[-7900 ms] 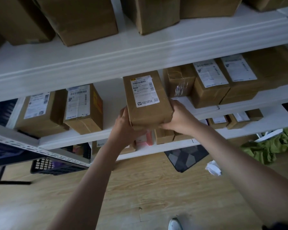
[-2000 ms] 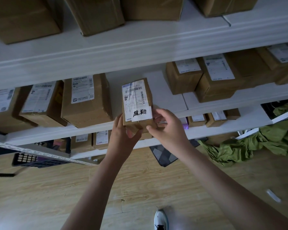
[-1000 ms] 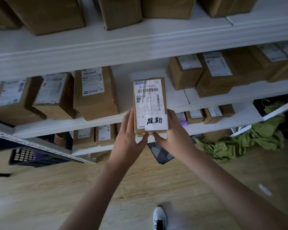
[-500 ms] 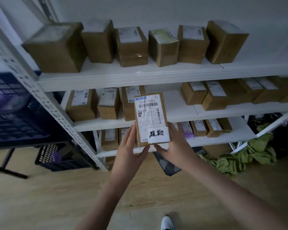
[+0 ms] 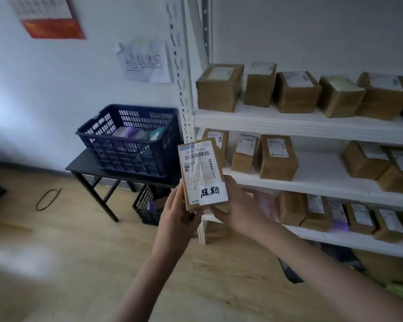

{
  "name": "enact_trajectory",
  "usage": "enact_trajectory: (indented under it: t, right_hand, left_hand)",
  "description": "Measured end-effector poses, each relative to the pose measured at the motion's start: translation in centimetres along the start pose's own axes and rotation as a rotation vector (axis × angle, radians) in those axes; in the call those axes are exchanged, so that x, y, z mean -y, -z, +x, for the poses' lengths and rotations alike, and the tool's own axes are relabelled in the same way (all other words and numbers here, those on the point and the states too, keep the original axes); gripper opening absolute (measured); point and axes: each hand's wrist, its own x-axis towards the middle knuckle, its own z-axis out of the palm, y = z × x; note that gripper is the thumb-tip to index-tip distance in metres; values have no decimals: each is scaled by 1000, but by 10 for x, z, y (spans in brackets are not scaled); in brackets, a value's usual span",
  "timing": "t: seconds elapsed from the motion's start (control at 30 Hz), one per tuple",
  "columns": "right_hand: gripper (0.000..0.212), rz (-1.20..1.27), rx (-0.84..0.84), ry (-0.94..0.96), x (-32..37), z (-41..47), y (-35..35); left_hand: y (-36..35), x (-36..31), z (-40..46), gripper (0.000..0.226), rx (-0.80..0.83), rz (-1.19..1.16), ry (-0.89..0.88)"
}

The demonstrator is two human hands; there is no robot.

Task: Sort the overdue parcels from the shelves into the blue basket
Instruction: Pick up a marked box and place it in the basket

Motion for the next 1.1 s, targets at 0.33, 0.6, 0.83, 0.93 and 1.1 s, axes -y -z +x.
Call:
enact_trajectory:
  t: [0.33,0.6,0.83,0.93,1.1]
  right_hand:
    - [87,82,157,108,52,118,-92]
    - [83,115,168,166,69,268,-161]
    - [78,150,140,199,88,392,-201]
    - [75,195,131,149,94,437,-226]
    - [74,154,115,55,89,502,-270]
  left_hand:
    - [89,86,34,83,-140,66,113]
    - [148,174,136,85,-216,145,140]
    - [200,245,233,90,-241,159,157]
    - [219,288,270,90,-189,130,151]
    - [243,359,336,94,-60,57,153]
